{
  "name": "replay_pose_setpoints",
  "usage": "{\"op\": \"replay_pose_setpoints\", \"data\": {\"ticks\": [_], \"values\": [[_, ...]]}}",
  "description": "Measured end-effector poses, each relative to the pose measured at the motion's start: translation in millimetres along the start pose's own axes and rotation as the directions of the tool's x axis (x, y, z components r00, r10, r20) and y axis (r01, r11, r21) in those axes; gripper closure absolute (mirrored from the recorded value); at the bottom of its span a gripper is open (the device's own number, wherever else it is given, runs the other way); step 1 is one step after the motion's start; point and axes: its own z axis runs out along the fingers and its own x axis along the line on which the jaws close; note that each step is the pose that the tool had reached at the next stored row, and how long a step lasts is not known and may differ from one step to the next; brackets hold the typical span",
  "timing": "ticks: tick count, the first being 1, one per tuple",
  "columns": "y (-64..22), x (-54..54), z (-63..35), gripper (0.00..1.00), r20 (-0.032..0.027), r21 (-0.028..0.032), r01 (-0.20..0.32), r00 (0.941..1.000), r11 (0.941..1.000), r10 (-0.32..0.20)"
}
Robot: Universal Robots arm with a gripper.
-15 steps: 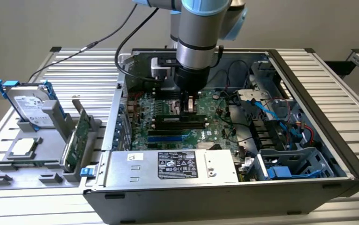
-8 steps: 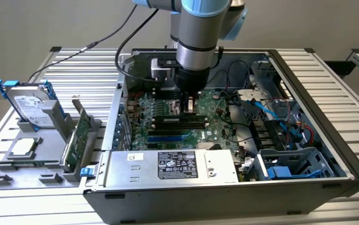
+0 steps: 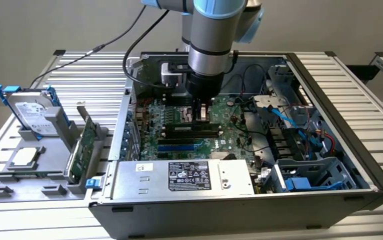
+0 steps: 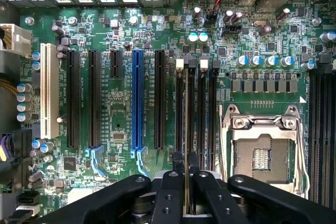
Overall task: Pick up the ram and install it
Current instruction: 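Insert the ram into the slot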
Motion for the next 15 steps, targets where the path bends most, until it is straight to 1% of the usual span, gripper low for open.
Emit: {"op": "replay_pose_setpoints", "data": {"ticks": [9, 15], "values": [[0.1, 0.5, 0.6, 0.86, -0.0006, 0.0002, 0.006, 1.0, 1.0, -0.006], [0.2, 0.7, 2.4, 0.86, -0.0035, 0.0002, 0.006, 1.0, 1.0, -0.006]]}}
